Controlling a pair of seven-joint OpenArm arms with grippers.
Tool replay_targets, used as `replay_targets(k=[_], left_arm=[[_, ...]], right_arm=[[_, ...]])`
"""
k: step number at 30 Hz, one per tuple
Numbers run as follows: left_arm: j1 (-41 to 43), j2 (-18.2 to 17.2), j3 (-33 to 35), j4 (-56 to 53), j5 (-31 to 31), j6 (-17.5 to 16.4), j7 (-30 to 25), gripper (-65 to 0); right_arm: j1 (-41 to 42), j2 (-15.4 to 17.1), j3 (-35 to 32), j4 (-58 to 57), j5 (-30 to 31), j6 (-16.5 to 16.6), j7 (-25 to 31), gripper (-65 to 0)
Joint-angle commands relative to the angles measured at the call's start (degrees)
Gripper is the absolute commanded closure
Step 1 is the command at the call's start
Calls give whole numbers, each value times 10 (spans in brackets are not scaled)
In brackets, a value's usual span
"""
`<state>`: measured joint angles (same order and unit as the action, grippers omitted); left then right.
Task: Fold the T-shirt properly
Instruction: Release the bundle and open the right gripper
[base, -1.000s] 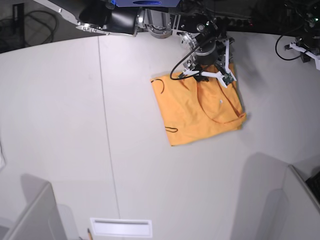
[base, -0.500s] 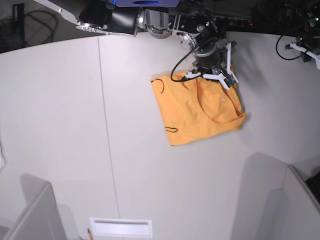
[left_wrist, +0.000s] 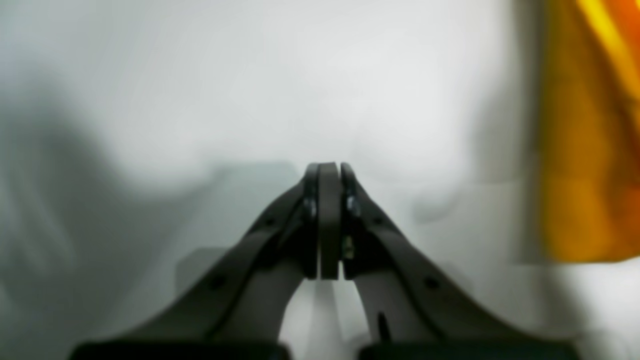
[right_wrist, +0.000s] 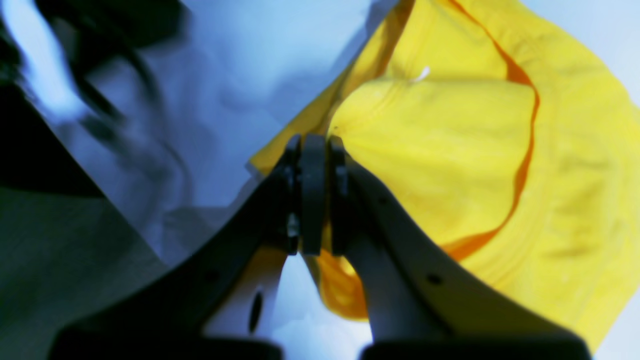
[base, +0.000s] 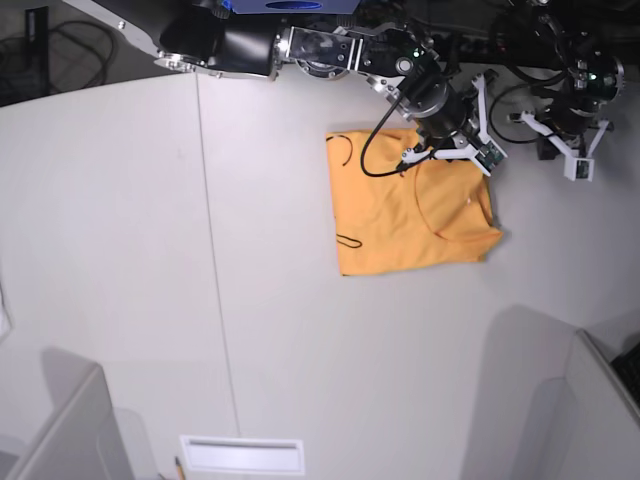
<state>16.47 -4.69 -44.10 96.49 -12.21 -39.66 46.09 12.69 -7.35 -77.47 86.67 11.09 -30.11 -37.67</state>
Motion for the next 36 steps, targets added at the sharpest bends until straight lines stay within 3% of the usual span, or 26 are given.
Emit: replay_targets(k=[1,10,16,22,25,29,30,32,34,36], left_arm=[[-3,-8,18,9,-7,8,-9,0],[1,-7,142,13,-7,20,-9,0],[15,-6,188,27,-12,20,-6,0],[27,-5,213,62,-12,20,-6,0],[29,-9,203,66,-12,20,-5,0],[56,-11,120,100,-13,15,-5,0],[63,-11,97,109,-13,15,-5,0],[67,-11,57,119,-13,15,-5,0],[66,-11,18,118,-15,15,-5,0],[65,-10,-17,118,-41,15,-5,0]], right_arm=[[10,-12,2,3,-3,2,23,0],[15,-12,1,-28,-1,3,77,0],[14,-16,1,-28,-1,34,104,0],[14,-16,1,-28,-1,34,110,0],[14,-16,1,-28,-1,34,107,0],[7,-16,1,-39,-1,35,89,0],[2,-16,0,-44,-1,35,71,-32],[-1,-16,-2,-46,-1,46,48,-176],[-2,-16,-4,-41,-1,83,36,-182],[-2,-15,-2,-20,-1,101,35,-171]])
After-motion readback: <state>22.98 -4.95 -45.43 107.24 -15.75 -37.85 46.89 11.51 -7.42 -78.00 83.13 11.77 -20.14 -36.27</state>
